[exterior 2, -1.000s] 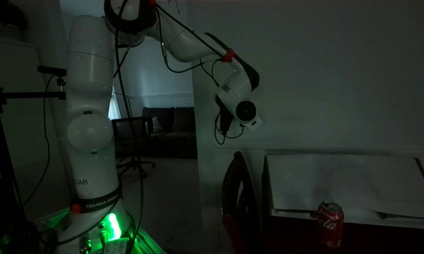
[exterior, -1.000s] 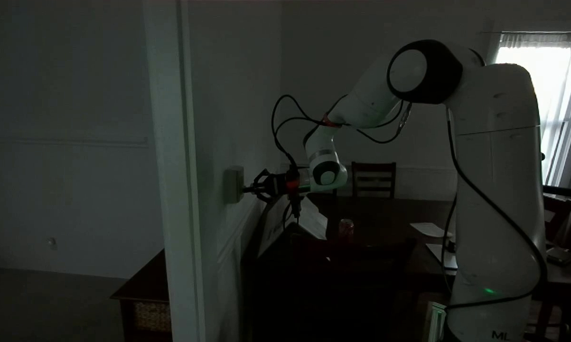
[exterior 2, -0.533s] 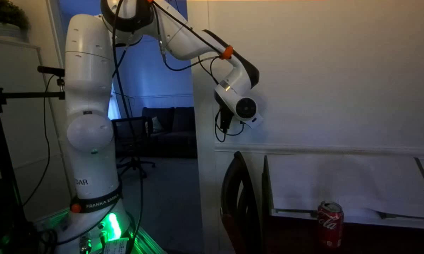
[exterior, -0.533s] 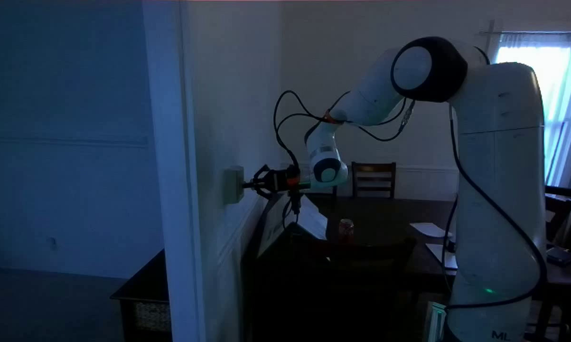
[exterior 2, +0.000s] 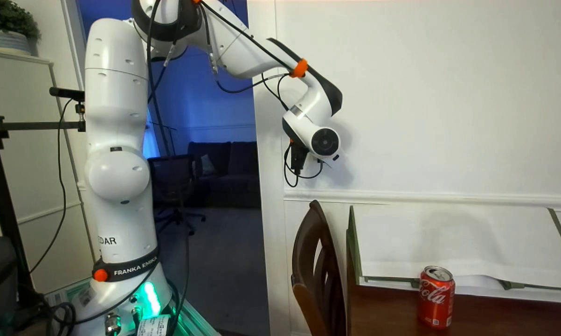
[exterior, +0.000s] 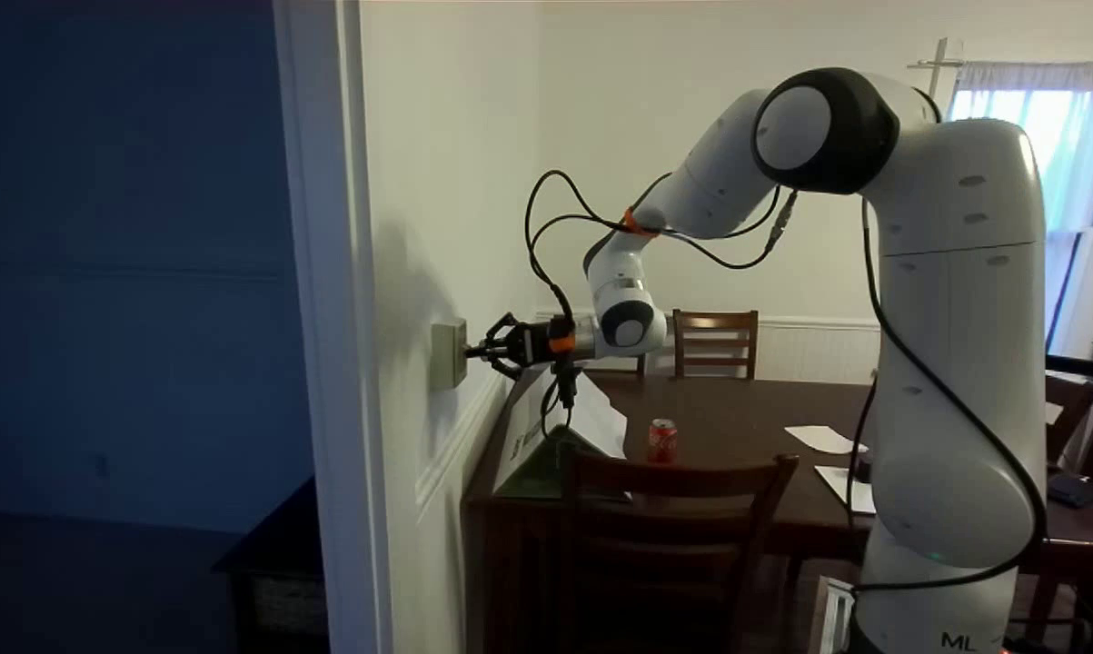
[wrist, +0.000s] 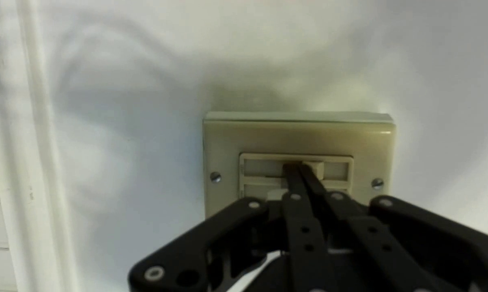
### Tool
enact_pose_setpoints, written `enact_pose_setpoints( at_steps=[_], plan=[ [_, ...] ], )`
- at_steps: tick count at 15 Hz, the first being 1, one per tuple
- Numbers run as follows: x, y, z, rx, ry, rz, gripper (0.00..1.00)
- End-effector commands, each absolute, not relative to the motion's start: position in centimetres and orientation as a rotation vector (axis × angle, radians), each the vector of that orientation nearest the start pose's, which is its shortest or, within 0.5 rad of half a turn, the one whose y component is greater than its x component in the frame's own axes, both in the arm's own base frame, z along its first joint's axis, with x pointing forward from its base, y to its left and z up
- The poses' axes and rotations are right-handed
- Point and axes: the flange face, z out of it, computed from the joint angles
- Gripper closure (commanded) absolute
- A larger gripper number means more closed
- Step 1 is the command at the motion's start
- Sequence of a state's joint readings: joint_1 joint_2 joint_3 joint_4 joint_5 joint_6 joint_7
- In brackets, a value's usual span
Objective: Flip the light switch upwards
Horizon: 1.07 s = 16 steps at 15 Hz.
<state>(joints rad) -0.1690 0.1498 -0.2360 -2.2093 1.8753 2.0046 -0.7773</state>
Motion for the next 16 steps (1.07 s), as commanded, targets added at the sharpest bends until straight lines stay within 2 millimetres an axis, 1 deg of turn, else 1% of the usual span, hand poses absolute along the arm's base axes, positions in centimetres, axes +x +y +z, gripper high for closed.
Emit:
enact_pose_setpoints(
  at_steps=[1, 3, 6, 8, 10, 11, 12, 13, 16],
  plan=[
    [53.2, -16.5, 37.0, -1.568, 0.825, -0.653, 0.94],
    [52.6, -17.3, 37.9, -1.622, 0.853, -0.654, 0.93],
    [50.7, -17.7, 40.7, -1.749, 0.871, -0.625, 0.93],
    [49.2, -17.9, 42.8, -1.886, 0.878, -0.618, 0.93],
    [47.9, -17.3, 44.2, -2.028, 0.841, -0.613, 0.93],
    [47.0, -17.2, 45.8, -2.098, 0.801, -0.637, 0.68],
    [46.3, -16.7, 46.7, -2.167, 0.761, -0.635, 0.65],
    [45.3, -16.1, 47.7, -2.231, 0.718, -0.655, 0.60],
    [42.7, -13.9, 50.7, -2.412, 0.562, -0.694, 0.40]
  ],
)
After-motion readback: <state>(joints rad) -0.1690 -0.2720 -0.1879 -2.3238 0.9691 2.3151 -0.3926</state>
